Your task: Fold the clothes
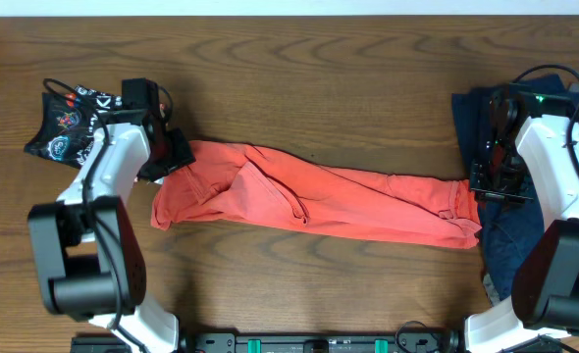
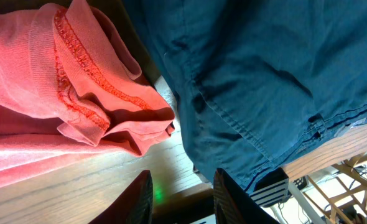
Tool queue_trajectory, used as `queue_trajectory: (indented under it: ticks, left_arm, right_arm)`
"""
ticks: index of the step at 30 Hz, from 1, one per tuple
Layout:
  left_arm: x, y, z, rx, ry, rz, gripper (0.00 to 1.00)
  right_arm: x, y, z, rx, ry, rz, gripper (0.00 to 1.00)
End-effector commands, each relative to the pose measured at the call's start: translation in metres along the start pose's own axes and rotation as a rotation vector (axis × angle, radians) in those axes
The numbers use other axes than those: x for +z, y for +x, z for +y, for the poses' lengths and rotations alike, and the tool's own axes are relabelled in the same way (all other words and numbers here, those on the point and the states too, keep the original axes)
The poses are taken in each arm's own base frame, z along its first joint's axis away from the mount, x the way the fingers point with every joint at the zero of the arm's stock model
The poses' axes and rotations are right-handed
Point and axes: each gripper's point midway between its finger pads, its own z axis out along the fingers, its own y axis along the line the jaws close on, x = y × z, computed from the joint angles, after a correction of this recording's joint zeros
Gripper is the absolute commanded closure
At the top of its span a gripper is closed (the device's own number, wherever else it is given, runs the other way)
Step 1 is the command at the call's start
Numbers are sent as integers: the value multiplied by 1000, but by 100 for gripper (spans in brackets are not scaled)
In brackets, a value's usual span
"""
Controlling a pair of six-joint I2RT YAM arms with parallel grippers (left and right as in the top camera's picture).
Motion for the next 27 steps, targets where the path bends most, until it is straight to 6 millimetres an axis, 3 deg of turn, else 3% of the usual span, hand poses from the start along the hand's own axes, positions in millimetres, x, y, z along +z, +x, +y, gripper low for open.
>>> queue_trajectory:
  ticks: [1, 4, 6, 16, 19, 22, 24, 27]
  left_arm:
    - [-61, -24, -33, 76, 133, -151, 48]
    - [-78, -12, -59, 189, 184, -171, 48]
    - [-74, -1, -71, 231, 188, -147, 48]
    - [2, 64, -105, 384, 141, 104, 48]
    - [17, 80, -115, 437, 170, 166, 50]
    - [23, 90, -119, 478, 170, 193, 68]
    - [22, 92, -121, 505, 174, 193, 91]
    - [16, 86, -125, 517, 184, 170, 94]
  right_arm:
    - [2, 0, -3, 7, 6, 3, 69]
    - [2, -1, -3, 8, 4, -1, 69]
    - [2, -1, -3, 8, 3, -1, 69]
    - [2, 2, 0, 3, -10, 12, 69]
    - [2, 2, 0, 3, -10, 12, 69]
    - [2, 2, 0, 3, -11, 11, 69]
    - [2, 2, 0, 2, -11, 11, 69]
    - [2, 2, 0, 2, -11, 11, 69]
